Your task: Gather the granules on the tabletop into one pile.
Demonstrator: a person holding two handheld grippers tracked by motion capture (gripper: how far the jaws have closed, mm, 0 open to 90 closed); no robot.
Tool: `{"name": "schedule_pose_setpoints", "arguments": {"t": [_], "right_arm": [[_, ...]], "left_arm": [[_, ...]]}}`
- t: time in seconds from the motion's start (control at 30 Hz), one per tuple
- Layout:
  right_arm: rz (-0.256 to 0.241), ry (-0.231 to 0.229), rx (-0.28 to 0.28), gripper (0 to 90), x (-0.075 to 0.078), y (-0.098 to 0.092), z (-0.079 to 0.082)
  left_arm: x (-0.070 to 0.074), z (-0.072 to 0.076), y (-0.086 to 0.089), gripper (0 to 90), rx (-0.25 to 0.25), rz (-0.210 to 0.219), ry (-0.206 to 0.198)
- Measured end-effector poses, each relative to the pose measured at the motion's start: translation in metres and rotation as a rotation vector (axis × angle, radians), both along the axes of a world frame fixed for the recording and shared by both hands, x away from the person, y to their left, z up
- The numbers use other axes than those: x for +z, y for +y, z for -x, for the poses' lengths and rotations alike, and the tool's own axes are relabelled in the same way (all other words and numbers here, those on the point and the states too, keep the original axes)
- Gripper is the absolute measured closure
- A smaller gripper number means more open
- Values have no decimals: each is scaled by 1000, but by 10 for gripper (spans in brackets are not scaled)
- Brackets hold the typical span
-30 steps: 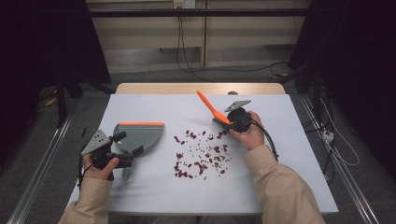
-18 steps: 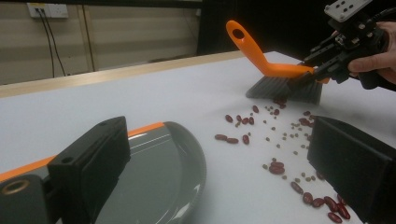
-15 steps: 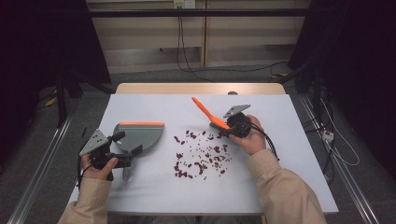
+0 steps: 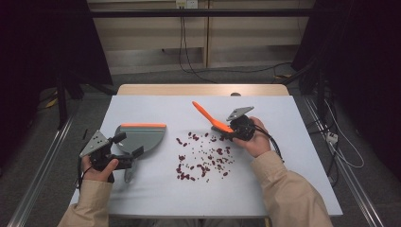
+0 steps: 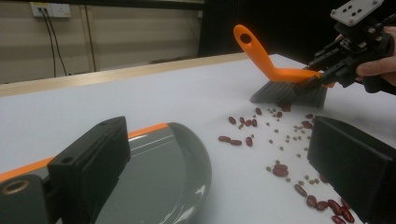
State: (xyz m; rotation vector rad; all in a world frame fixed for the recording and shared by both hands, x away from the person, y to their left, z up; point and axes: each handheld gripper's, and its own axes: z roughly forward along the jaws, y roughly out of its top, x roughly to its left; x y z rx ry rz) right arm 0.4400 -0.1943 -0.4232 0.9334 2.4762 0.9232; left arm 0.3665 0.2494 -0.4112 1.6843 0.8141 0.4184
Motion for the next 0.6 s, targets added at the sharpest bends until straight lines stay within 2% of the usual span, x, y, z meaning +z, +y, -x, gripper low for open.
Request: {"name": "schedule_pose_setpoints", "arguments": {"t": [0.33,0.6], "right_arm": [[9,26,57,705,3,3,9],[12,26,117,705,4,2,21]], "left_arm": [[-1,-3,0,56,-2,0,3],[-2,-2,-2,56,-5,-15,5]]}}
